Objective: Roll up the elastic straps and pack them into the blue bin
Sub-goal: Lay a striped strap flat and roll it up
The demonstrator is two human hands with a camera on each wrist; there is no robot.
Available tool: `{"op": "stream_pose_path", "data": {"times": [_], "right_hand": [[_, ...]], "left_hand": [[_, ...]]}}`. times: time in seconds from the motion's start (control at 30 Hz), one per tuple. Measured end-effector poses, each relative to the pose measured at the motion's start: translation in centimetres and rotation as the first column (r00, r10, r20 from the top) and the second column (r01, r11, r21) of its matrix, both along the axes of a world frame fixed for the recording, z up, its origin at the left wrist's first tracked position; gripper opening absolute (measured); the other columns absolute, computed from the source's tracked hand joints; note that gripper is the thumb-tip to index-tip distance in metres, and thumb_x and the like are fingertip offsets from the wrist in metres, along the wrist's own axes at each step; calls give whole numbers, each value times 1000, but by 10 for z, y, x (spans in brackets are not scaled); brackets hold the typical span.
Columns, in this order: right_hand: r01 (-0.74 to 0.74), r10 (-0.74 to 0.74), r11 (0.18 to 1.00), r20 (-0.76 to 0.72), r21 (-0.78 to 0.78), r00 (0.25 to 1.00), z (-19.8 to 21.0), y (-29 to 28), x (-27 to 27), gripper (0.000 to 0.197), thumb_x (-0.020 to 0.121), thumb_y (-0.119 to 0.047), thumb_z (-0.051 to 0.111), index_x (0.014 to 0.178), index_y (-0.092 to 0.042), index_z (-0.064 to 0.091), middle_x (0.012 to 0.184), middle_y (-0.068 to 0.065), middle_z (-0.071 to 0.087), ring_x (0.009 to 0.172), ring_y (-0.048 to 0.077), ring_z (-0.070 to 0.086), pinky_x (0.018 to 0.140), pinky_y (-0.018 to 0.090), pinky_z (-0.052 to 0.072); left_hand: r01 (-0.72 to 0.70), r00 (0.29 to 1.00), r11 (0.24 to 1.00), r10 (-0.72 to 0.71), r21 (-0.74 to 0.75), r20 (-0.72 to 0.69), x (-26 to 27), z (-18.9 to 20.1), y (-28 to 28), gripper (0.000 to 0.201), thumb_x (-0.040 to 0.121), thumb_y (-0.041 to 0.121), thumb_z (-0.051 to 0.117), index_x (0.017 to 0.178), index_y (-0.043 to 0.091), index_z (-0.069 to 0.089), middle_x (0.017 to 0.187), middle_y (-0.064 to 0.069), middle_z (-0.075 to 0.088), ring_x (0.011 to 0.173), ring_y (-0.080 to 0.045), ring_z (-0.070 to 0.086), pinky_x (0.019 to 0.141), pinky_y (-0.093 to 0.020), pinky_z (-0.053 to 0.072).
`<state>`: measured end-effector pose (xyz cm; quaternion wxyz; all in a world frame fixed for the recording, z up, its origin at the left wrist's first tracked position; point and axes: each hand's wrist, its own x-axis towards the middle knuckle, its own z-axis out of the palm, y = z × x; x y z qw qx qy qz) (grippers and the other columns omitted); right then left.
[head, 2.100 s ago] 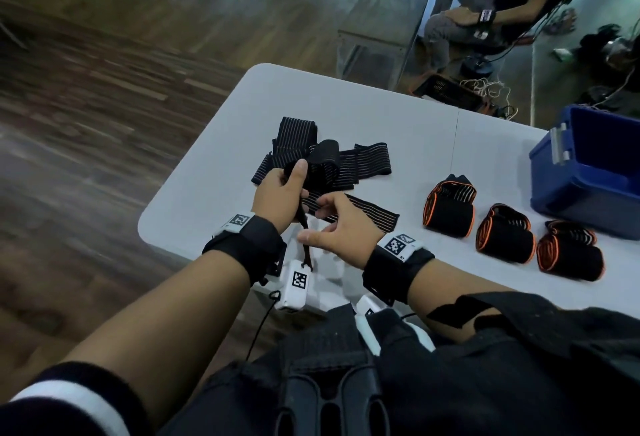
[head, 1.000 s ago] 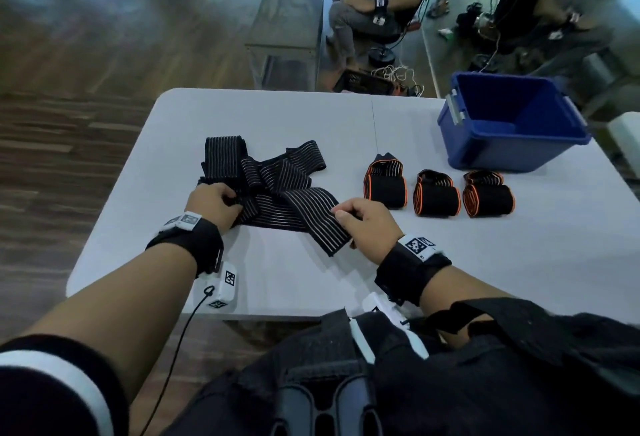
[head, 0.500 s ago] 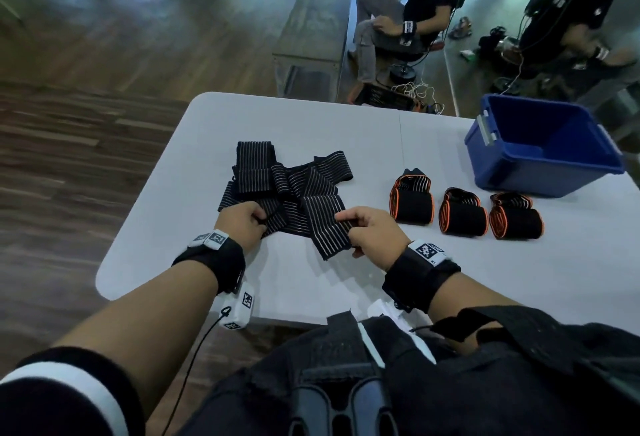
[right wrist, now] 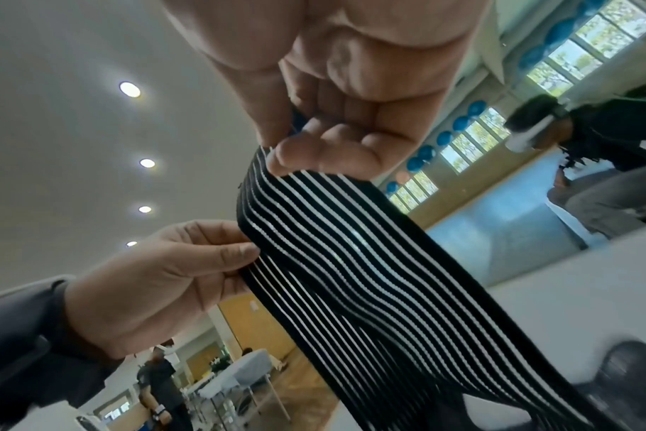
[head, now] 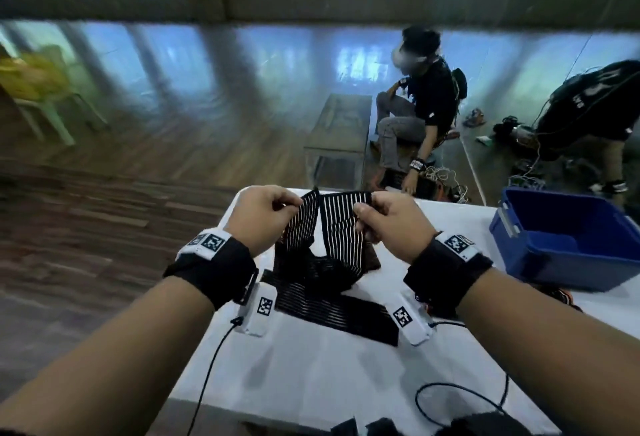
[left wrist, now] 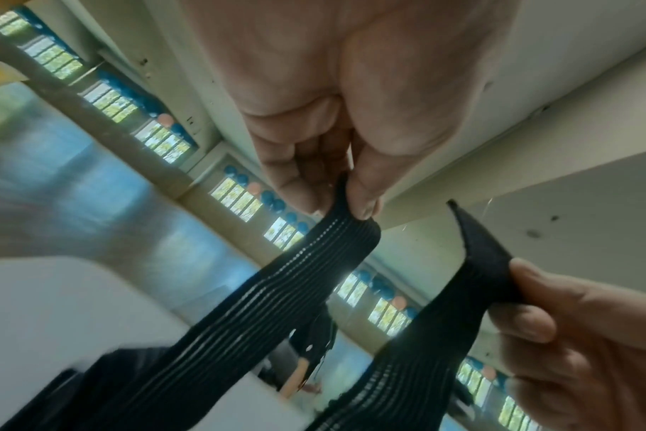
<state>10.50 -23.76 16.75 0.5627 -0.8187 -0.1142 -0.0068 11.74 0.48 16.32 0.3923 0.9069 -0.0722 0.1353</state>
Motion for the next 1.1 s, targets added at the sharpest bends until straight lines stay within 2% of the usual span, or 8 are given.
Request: {"op": "stream_pose_path", "data": {"times": [0.13, 0.27, 0.4, 0.57, 0.67, 0.77, 0.93, 1.1], "right_hand": [[-13, 12, 1000, 142, 4, 990, 63, 8, 26, 34, 100, -17, 57, 76, 7, 58, 62, 5, 64, 50, 19, 51, 48, 28, 44], [-5, 0, 1000, 188, 29, 982, 112, 11, 40, 31, 100, -18, 58, 71, -6, 61, 56, -3, 61, 44, 9, 46, 44, 21, 41], [24, -40, 997, 236, 73, 971, 139, 6, 43, 34, 99, -19, 60, 67, -8, 61, 49, -5, 60, 42, 11, 44, 44, 23, 38], [81, -101, 993, 249, 88, 963, 150, -10, 44, 34, 97, -27, 62, 65, -15, 64, 53, -2, 63, 42, 9, 48, 47, 25, 39], [113, -134, 989, 248, 97, 960, 149, -21, 37, 36, 97, -26, 62, 62, -18, 62, 55, 1, 64, 40, 4, 49, 45, 21, 38], [139, -171, 980, 240, 146, 956, 149, -29, 29, 34, 97, -23, 62, 66, -11, 64, 57, 5, 63, 39, 3, 47, 46, 22, 38], [203, -257, 953, 243, 226, 935, 157, -46, 17, 42, 97, -21, 62, 55, -18, 55, 55, 6, 60, 35, 4, 44, 40, 19, 36], [354, -402, 913, 298, 203, 866, 155, -76, 11, 17, 90, -32, 69, 81, -22, 58, 70, -2, 64, 55, 7, 58, 54, 28, 46]], "left_hand": [[61, 997, 988, -53, -139, 64, 25, 73, -3, 24, 87, 4, 72, 82, 27, 78, 73, 9, 73, 70, -2, 68, 75, -22, 56], [164, 983, 973, -147, -161, 112, 39, 134, -13, 24, 90, -1, 66, 91, 21, 76, 83, 1, 76, 72, 2, 66, 79, -18, 53], [260, 965, 888, -241, -379, 99, 40, 172, -31, 31, 86, -7, 55, 88, 15, 77, 86, -9, 77, 76, -11, 71, 73, -21, 56], [371, 928, 814, -343, -448, 144, 27, 187, -59, 18, 91, 4, 66, 85, 16, 78, 84, -9, 77, 80, -16, 72, 79, -28, 60], [388, 922, 822, -341, -417, 184, 25, 184, -72, 10, 88, 4, 73, 88, 13, 77, 80, -3, 78, 75, -10, 71, 72, -21, 56], [412, 910, 821, -355, -396, 213, 24, 183, -86, 12, 84, 2, 77, 89, 12, 78, 80, -3, 78, 74, -9, 71, 70, -19, 53], [458, 888, 795, -393, -397, 238, 31, 186, -111, 19, 80, -1, 79, 88, 17, 78, 82, -5, 78, 75, -13, 71, 74, -25, 55], [490, 867, 766, -379, -416, 322, 30, 191, -147, 17, 84, -2, 75, 88, 15, 77, 79, -5, 76, 75, -13, 69, 76, -27, 58]]}}
